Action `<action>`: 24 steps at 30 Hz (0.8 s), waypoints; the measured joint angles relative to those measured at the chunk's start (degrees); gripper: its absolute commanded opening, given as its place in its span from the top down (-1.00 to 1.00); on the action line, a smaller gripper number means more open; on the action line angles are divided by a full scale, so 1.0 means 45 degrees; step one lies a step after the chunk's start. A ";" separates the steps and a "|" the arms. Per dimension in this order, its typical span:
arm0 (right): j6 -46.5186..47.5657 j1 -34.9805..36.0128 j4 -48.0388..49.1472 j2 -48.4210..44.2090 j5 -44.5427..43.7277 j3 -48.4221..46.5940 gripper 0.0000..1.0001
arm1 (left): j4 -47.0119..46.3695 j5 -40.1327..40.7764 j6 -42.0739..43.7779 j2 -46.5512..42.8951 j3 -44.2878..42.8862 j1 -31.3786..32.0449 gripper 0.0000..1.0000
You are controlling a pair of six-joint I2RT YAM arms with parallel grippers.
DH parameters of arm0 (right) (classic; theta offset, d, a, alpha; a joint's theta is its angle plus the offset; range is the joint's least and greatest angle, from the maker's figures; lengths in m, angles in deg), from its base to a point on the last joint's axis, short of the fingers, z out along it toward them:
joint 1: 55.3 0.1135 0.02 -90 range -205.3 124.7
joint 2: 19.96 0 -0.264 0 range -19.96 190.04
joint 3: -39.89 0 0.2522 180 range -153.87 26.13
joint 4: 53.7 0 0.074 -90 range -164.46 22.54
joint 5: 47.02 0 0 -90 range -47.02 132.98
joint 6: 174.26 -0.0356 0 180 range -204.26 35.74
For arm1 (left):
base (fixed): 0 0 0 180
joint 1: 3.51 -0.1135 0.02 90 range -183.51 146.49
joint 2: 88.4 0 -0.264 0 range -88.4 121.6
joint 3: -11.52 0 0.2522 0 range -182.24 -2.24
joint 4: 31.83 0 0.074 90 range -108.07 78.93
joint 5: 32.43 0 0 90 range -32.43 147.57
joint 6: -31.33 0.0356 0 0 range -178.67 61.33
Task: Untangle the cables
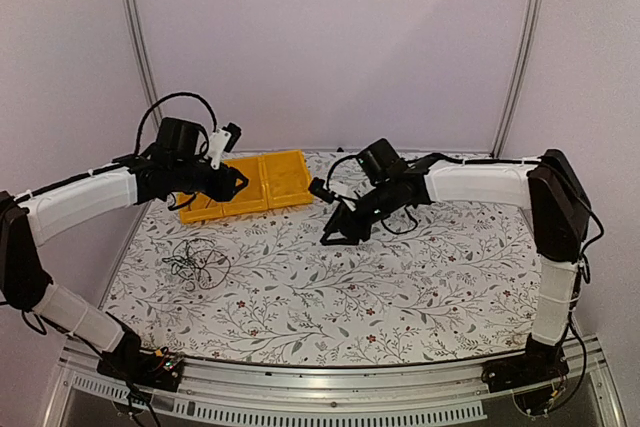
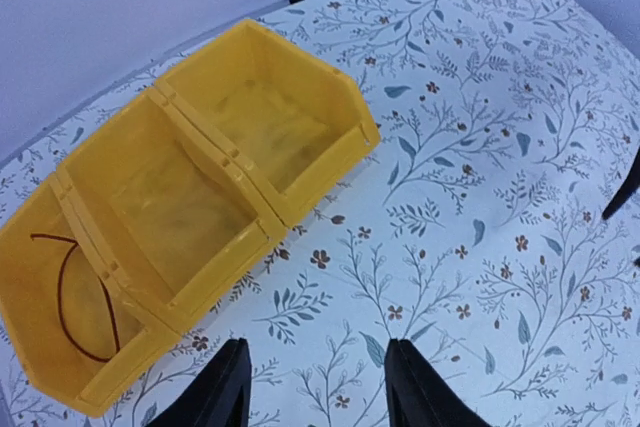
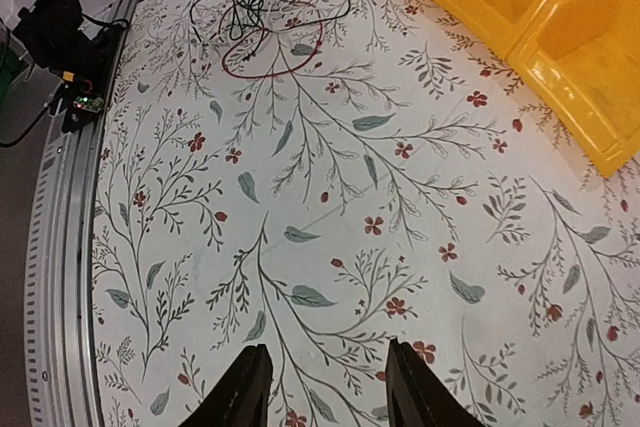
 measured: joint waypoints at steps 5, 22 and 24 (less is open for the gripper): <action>0.0253 -0.2443 0.0442 -0.3895 0.0180 0.2045 0.11 | 0.2278 0.0500 -0.0510 0.0321 0.0296 0.1137 0.11; 0.1103 -0.5595 0.1841 -0.6159 0.0724 0.5163 0.07 | 0.5969 0.3628 -0.2225 0.2977 0.0787 0.2642 0.18; 0.1141 -0.5595 0.1875 -0.6159 0.0903 0.5163 0.07 | 0.5974 0.3983 -0.2239 0.3050 0.0787 0.2701 0.23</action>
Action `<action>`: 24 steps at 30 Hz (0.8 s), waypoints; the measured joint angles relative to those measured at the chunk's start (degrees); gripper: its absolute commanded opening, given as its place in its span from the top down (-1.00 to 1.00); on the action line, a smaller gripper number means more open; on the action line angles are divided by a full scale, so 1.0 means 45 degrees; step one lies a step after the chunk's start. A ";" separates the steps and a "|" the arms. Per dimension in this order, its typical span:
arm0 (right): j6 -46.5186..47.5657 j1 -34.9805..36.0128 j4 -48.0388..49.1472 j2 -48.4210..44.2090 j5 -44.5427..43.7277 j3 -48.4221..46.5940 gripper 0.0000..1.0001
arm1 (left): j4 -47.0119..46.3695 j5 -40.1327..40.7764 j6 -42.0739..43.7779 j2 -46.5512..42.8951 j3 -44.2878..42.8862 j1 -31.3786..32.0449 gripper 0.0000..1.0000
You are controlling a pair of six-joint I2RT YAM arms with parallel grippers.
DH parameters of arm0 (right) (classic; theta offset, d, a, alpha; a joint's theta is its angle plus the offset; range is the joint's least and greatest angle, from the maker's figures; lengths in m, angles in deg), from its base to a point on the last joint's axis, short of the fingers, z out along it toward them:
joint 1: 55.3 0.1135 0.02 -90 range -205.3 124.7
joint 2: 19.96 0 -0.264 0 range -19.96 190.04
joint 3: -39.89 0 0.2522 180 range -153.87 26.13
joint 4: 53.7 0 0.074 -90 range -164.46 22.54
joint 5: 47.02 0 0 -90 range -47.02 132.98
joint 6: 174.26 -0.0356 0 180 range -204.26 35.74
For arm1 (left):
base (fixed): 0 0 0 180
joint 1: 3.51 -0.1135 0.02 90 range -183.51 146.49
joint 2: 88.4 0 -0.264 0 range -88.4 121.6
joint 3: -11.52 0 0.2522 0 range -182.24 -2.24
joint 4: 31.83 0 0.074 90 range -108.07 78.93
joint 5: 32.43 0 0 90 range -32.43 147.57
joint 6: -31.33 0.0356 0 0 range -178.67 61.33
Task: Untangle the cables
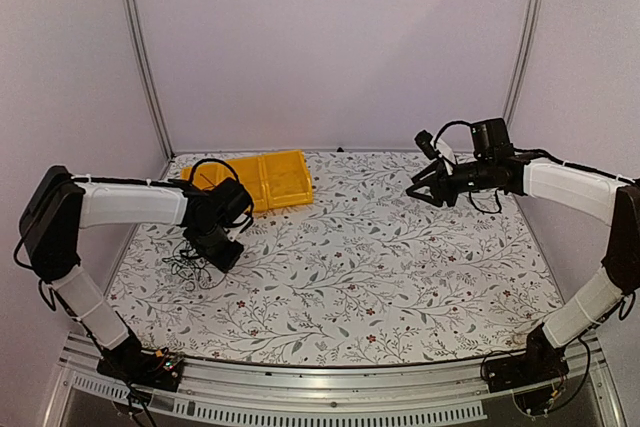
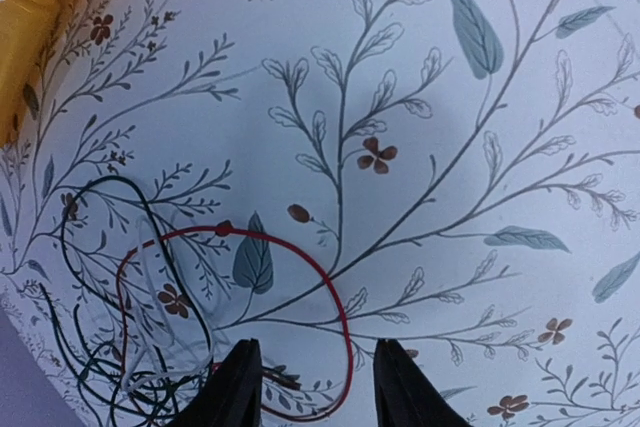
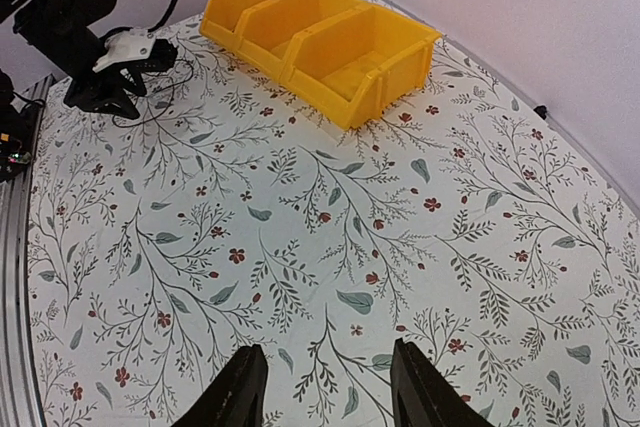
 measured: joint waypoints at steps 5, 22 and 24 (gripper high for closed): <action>0.0102 0.0000 0.0005 0.0000 0.0146 0.0000 0.07 | -0.0005 0.0593 0.0005 0.0296 0.0000 0.0194 0.37; 0.0301 0.0000 0.0000 0.0000 0.0447 0.0092 0.09 | 0.1258 0.3235 -0.0257 0.0199 -0.0622 0.0447 1.00; 0.0301 0.0005 0.0000 0.0000 0.0559 0.0092 0.09 | 0.1545 0.3337 -0.0267 -0.0816 -0.1156 0.0452 1.00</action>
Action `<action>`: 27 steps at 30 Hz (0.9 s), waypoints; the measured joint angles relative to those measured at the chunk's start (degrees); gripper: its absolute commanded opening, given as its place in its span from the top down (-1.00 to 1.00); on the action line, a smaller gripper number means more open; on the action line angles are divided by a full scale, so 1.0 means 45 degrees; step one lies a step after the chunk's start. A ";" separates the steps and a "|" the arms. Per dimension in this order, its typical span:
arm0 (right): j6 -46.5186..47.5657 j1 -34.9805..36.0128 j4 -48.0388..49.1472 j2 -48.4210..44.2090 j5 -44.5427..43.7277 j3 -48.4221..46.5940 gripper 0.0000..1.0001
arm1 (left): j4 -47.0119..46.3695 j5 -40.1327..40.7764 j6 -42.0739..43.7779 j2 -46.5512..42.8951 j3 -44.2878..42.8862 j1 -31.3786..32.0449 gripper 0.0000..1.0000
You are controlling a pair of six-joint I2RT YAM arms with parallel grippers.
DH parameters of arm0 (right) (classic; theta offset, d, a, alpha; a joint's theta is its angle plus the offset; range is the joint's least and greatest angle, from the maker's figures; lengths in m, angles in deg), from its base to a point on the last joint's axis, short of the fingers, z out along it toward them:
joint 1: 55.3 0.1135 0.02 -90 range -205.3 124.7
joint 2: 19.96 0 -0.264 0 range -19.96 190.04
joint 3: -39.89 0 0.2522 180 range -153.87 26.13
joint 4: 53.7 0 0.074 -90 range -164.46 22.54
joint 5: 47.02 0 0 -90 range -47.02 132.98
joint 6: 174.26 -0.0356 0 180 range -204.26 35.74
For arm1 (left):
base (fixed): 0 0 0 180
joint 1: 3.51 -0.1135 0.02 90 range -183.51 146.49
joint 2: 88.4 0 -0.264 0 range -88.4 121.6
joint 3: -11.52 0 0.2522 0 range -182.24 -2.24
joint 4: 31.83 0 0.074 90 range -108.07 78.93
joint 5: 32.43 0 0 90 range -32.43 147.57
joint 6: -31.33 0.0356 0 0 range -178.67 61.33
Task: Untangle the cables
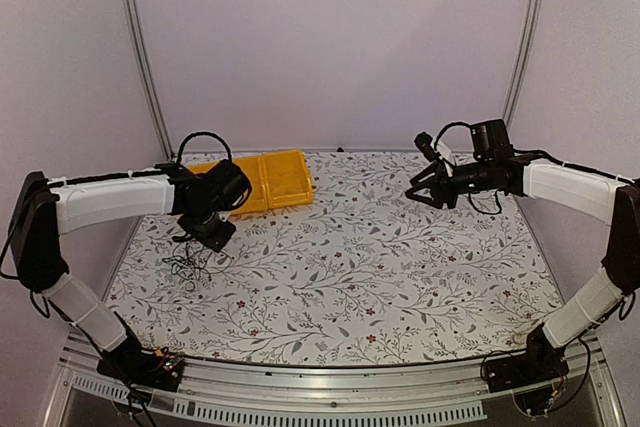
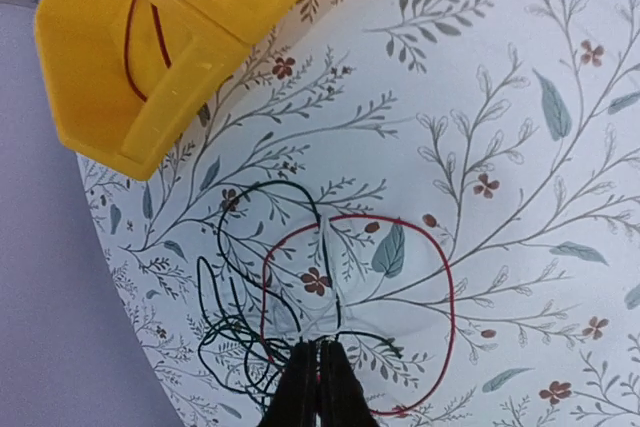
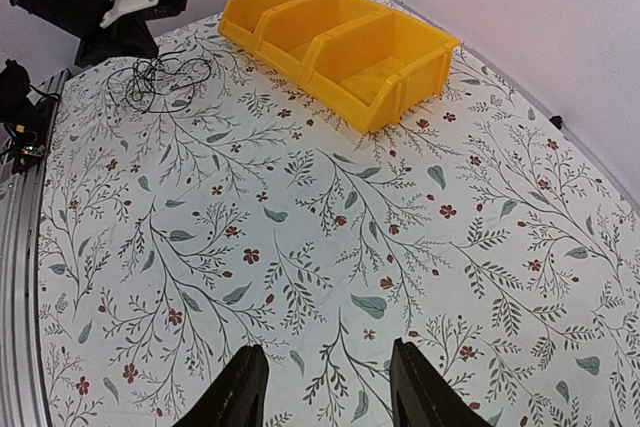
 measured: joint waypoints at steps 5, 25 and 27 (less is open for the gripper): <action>0.0000 0.0000 0.0000 0.0000 0.0248 0.0000 0.09 | 0.0301 0.0219 -0.0053 -0.2375 -0.1914 0.0000 1.00; -0.0010 0.0408 -0.0083 0.0355 0.0486 0.0000 0.10 | -0.3784 0.1248 0.4007 -0.4469 -1.0059 0.0010 1.00; -0.0005 0.0408 -0.0102 0.0355 0.0476 0.0000 0.10 | -0.4235 0.1175 0.4367 -0.4090 -1.0278 0.0015 1.00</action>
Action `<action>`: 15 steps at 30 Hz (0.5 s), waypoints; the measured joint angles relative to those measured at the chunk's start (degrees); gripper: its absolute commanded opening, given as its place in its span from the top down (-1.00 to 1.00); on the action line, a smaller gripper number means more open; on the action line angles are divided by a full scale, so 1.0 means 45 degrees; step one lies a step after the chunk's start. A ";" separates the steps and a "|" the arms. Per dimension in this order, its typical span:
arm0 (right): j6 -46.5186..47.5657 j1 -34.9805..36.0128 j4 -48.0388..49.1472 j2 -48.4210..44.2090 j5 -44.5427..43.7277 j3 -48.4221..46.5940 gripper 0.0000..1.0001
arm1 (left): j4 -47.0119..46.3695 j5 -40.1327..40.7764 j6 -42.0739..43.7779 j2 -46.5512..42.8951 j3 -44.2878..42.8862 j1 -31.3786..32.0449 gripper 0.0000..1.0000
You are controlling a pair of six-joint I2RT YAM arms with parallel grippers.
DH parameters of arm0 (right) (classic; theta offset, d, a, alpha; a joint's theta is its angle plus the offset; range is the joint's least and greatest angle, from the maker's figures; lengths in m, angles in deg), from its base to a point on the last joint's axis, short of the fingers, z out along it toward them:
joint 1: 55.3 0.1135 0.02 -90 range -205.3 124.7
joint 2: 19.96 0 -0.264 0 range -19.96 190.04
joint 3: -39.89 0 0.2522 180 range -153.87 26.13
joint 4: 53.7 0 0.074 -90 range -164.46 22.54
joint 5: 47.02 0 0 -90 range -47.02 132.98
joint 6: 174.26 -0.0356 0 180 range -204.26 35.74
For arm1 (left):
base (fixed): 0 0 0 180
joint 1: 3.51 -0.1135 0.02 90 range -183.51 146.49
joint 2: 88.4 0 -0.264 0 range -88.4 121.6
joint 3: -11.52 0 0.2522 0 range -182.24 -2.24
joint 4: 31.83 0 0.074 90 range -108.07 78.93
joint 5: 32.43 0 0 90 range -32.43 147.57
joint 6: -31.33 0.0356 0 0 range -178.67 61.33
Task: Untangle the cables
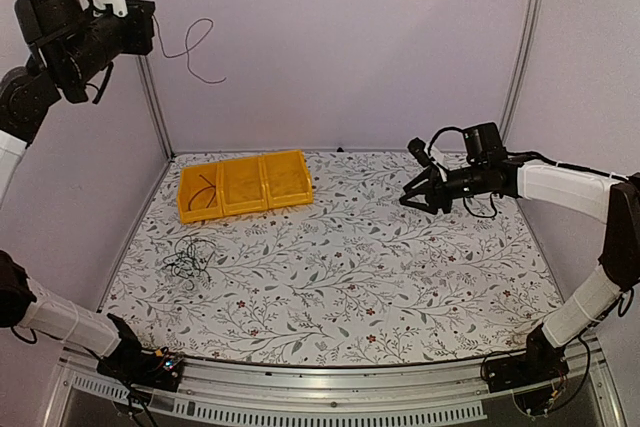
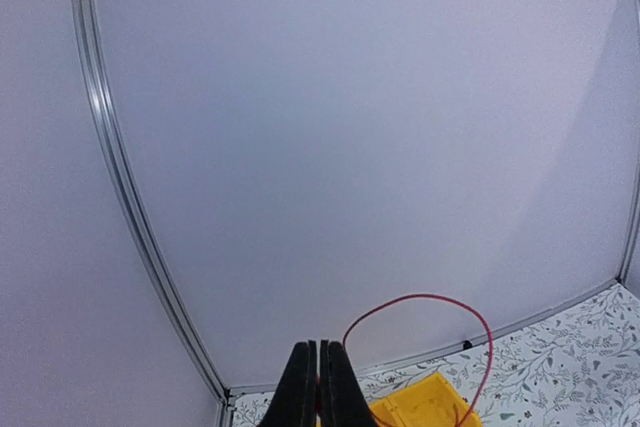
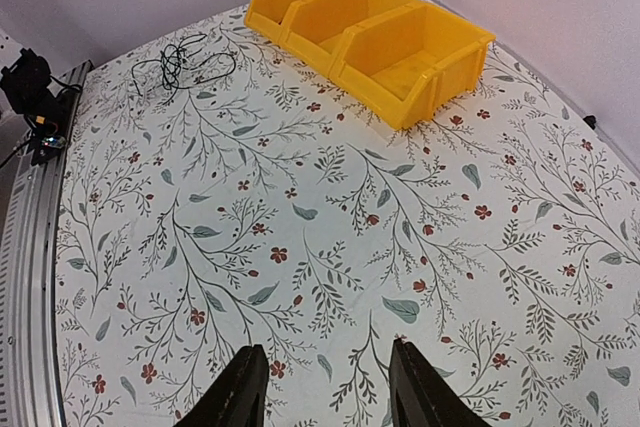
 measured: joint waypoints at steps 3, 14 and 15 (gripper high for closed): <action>0.0019 0.0000 -0.0005 0.0000 -0.0019 0.0000 0.10 | -0.0461 -0.0102 0.0457 0.0733 -0.0340 0.0005 1.00; 0.0155 0.0000 -0.0019 0.0000 -0.0078 0.0000 0.10 | -0.1345 0.0112 0.0928 0.1481 0.0928 0.0010 1.00; 0.0185 0.0000 -0.0019 0.0000 -0.0073 0.0000 0.10 | -0.1399 0.0136 0.0923 0.1457 0.1185 0.0010 1.00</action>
